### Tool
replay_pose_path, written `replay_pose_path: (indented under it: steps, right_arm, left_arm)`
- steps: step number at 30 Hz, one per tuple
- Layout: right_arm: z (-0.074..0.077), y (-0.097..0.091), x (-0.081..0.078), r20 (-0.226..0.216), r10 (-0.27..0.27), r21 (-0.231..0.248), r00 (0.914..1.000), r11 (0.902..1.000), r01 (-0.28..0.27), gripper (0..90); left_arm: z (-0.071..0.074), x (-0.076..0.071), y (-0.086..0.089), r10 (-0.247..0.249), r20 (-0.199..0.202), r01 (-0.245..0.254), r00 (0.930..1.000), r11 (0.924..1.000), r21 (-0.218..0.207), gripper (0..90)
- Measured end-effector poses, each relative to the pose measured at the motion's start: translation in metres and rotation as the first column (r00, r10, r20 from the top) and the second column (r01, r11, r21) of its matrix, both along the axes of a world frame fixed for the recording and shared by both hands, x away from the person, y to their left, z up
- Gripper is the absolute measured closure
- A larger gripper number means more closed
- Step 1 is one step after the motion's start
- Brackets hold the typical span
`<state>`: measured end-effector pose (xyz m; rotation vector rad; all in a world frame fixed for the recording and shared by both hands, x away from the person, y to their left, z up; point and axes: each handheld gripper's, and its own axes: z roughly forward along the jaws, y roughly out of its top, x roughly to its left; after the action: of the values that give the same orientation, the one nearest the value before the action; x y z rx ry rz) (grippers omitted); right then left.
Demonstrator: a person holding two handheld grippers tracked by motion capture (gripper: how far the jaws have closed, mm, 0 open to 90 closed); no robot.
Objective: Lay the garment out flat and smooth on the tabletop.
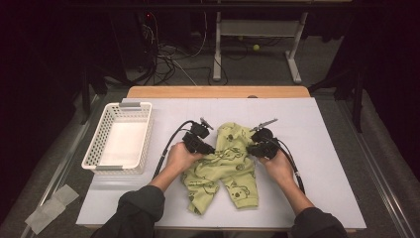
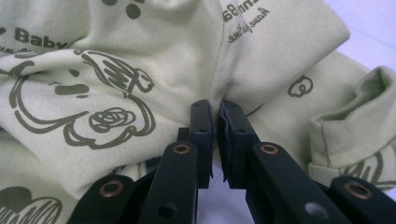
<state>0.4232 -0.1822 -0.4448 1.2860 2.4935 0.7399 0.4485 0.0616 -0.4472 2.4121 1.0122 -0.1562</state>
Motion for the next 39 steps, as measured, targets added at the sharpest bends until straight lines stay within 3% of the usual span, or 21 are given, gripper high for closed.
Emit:
replay_pose_path:
  steps: [2,8,12,16,19,23,24,26,28,29,30,34,37,39]
  right_arm:
    - [0.000,0.000,0.000,0.000,0.001,0.000,1.0000,1.0000,-0.001,85.0]
    - [0.001,0.000,-0.001,0.003,-0.002,-0.001,1.0000,1.0000,0.002,85.0]
    - [0.001,0.001,-0.001,0.011,-0.004,-0.001,0.9999,1.0000,0.004,85.0]
    - [0.002,0.002,-0.001,0.018,-0.006,0.004,0.9998,1.0000,0.005,85.1]
    - [0.004,0.003,-0.001,0.030,-0.006,0.011,0.9995,0.9999,0.006,85.1]
    - [0.007,0.003,0.000,0.038,-0.014,0.029,0.9992,0.9995,0.013,85.1]
    - [0.008,0.003,0.001,0.043,-0.013,0.033,0.9990,0.9994,0.012,85.1]
    - [0.009,0.004,0.002,0.044,-0.019,0.044,0.9988,0.9989,0.017,85.0]
    - [0.008,0.005,0.002,0.045,-0.015,0.043,0.9989,0.9990,0.013,83.3]
    - [0.007,0.006,0.002,0.042,-0.016,0.046,0.9990,0.9989,0.014,81.5]
    - [0.007,0.007,0.001,0.043,-0.008,0.044,0.9990,0.9990,0.006,79.9]
    - [0.015,0.004,-0.004,0.068,0.005,0.036,0.9977,0.9993,-0.008,75.8]
    - [0.025,-0.008,-0.007,0.091,-0.011,0.053,0.9958,0.9986,0.006,75.1]
    - [0.030,-0.020,-0.007,0.101,-0.041,0.059,0.9940,0.9977,0.035,74.2]
  left_arm:
    - [0.001,0.000,-0.001,-0.005,-0.001,0.005,1.0000,1.0000,0.008,82.7]
    - [0.007,-0.003,0.002,-0.001,0.012,0.000,0.9999,0.9999,0.017,84.5]
    - [0.019,-0.004,0.011,0.026,0.044,-0.026,0.9987,0.9996,-0.008,84.7]
    - [0.035,-0.005,0.026,0.068,0.102,-0.065,0.9925,0.9973,-0.034,84.7]
    - [0.048,-0.007,0.040,0.114,0.163,-0.109,0.9800,0.9933,-0.036,84.8]
    - [0.068,-0.010,0.060,0.188,0.250,-0.178,0.9499,0.9820,-0.063,84.8]
    - [0.074,-0.011,0.065,0.209,0.272,-0.198,0.9391,0.9778,-0.070,84.8]
    - [0.075,-0.012,0.068,0.231,0.288,-0.221,0.9295,0.9731,-0.065,84.7]
    - [0.069,-0.011,0.067,0.221,0.303,-0.230,0.9271,0.9731,-0.005,84.6]
    - [0.064,-0.010,0.066,0.218,0.292,-0.231,0.9312,0.9728,0.011,84.4]
    - [0.058,-0.008,0.066,0.218,0.279,-0.232,0.9351,0.9724,0.019,84.3]
    - [0.043,-0.008,0.068,0.227,0.262,-0.240,0.9381,0.9706,0.019,83.5]
    - [0.042,-0.011,0.068,0.229,0.245,-0.237,0.9422,0.9714,0.006,70.9]
    - [0.044,-0.018,0.063,0.202,0.266,-0.216,0.9424,0.9762,0.023,60.9]
